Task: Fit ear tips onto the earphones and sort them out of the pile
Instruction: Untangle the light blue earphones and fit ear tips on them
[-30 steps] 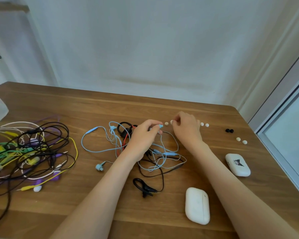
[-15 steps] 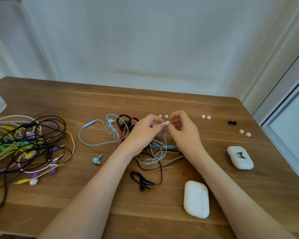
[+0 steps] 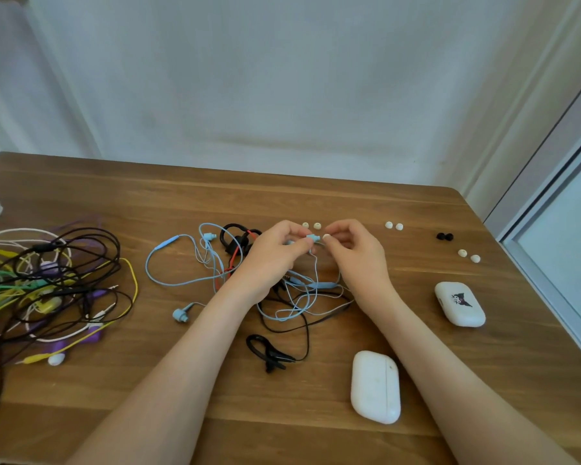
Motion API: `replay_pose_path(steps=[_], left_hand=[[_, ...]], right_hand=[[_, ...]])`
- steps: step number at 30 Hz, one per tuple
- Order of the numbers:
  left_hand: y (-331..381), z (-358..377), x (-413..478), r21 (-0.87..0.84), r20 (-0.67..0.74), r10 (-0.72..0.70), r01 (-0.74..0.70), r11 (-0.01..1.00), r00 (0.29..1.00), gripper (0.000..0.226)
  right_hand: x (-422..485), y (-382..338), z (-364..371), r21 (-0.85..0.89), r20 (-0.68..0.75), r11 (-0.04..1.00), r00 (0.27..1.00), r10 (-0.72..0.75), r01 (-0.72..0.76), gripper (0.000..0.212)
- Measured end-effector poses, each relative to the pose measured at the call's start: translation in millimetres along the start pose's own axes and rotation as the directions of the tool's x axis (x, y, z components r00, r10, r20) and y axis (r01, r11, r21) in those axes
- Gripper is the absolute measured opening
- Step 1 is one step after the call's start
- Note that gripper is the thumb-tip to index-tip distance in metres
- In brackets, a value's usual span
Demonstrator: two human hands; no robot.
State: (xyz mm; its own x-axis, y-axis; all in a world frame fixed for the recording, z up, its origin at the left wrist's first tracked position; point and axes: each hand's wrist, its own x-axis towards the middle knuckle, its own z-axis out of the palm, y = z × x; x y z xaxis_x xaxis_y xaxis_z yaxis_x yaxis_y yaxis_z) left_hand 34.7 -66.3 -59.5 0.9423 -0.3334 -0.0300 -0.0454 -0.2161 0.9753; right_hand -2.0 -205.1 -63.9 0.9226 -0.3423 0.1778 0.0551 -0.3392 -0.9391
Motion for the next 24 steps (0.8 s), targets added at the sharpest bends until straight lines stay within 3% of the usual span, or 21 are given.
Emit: replay_pose_path(steps=[5, 9, 15, 24], left_hand=[[0.4, -2.2, -1.7, -0.015, 0.025, 0.010, -0.010, 1.000, 1.000, 0.017], [-1.1, -2.4, -0.8, -0.042, 0.027, 0.010, -0.009, 0.999, 1.000, 0.016], [-2.1, -3.7, -0.6, -0.024, 0.060, 0.015, -0.014, 1.000, 0.998, 0.020], [-1.4, -3.7, -1.5, -0.050, 0.068, 0.031, -0.027, 0.998, 0.997, 0.019]], right_hand=[[-1.7, -3.0, 0.8, 0.173, 0.126, 0.981, 0.990, 0.067, -0.089, 0.010], [-1.4, -2.7, -2.4, 0.296, 0.179, 0.946, 0.981, 0.078, -0.129, 0.022], [-0.4, -0.9, -2.3, 0.433, 0.254, 0.870, 0.958, 0.135, -0.237, 0.015], [1.3, -1.8, -4.6, 0.408, 0.314, 0.869, 0.937, 0.154, -0.279, 0.017]])
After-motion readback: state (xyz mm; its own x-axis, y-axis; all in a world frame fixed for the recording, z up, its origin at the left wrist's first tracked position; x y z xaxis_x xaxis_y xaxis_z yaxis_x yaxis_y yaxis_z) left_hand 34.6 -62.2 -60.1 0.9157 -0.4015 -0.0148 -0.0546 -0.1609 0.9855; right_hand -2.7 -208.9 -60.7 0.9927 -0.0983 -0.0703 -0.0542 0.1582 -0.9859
